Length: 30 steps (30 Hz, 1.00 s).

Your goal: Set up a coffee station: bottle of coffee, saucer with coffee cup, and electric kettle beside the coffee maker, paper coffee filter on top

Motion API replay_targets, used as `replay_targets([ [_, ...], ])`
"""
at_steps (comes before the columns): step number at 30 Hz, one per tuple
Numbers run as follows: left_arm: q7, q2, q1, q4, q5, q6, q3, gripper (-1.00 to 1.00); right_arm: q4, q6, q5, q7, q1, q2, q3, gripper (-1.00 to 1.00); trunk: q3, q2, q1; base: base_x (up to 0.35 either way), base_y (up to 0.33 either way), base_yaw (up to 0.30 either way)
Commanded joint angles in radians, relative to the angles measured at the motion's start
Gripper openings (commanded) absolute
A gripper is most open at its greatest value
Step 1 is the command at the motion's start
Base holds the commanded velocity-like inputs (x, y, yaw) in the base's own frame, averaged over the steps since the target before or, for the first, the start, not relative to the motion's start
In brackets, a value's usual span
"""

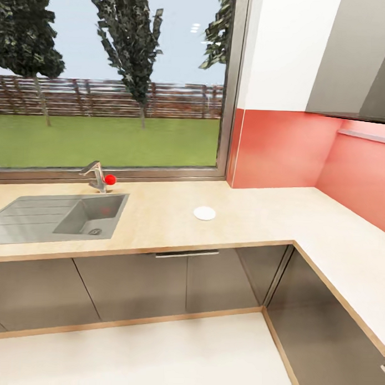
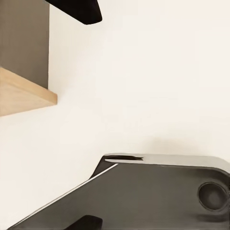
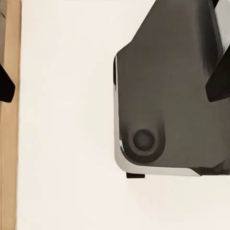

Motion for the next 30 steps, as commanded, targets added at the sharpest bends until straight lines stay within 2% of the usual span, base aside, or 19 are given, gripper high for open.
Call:
replay_targets([
  [1, 0.004, 0.000, -0.001, 0.000, -0.010, -0.003, 0.006, 1.00, 0.000, -0.003, -0.002, -0.003, -0.001, 0.000, 0.000, 1.00, -0.002, -0.002, 0.001, 0.001, -0.027, 0.000],
  [12, 0.004, 0.000, -0.004, -0.001, -0.009, -0.001, 0.007, 1.00, -0.007, -0.003, -0.005, -0.005, -0.001, 0.001, -0.001, 1.00, 0.004, -0.002, 0.001, 0.000, -0.003, -0.029],
  [20, 0.002, 0.000, -0.011, -0.007, -0.010, -0.006, 0.005, 1.00, -0.054, -0.004, -0.006, -0.001, -0.001, 0.001, -0.001, 1.00, 0.014, -0.002, 0.001, 0.000, 0.000, -0.063],
  [25, -0.005, 0.000, -0.041, -0.046, -0.011, -0.006, 0.005, 1.00, -0.200, -0.004, -0.005, 0.000, -0.001, 0.000, -0.001, 1.00, 0.022, -0.002, 0.001, 0.000, 0.000, -0.088],
  [30, -0.007, -0.001, -0.093, -0.127, -0.010, -0.007, 0.005, 1.00, -0.378, -0.004, -0.005, 0.000, -0.001, 0.000, -0.001, 1.00, 0.029, -0.002, 0.001, 0.000, 0.000, -0.089],
])
